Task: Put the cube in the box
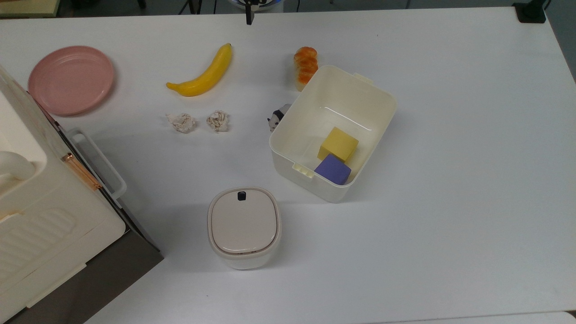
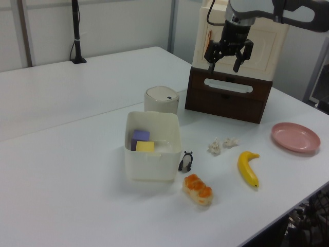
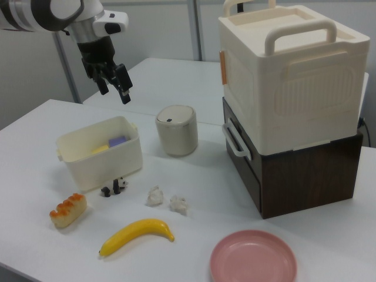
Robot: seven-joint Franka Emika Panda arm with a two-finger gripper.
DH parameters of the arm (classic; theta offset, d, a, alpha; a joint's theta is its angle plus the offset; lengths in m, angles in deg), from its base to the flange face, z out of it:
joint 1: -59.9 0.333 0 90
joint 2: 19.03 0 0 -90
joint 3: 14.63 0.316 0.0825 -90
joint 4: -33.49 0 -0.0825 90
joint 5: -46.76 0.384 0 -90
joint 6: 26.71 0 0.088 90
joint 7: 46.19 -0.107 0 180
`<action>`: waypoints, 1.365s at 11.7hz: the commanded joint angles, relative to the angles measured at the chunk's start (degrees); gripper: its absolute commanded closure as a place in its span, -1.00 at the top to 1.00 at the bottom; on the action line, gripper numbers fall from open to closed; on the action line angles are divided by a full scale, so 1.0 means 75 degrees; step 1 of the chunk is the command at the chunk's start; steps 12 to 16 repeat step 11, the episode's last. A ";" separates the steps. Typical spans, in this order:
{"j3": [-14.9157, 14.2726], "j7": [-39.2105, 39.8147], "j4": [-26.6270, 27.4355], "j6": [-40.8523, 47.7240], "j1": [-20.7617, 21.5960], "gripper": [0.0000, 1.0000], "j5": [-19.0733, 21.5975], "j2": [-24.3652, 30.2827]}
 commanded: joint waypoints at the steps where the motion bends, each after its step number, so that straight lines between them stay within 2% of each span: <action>1: 0.0022 -0.0017 -0.0079 0.0243 0.0023 1.00 0.0103 0.0006; 6: 0.0022 0.0450 -0.0079 0.0499 0.0023 1.00 0.0103 0.0018; 16: 0.0022 0.0440 -0.0079 0.0500 0.0023 1.00 0.0103 0.0018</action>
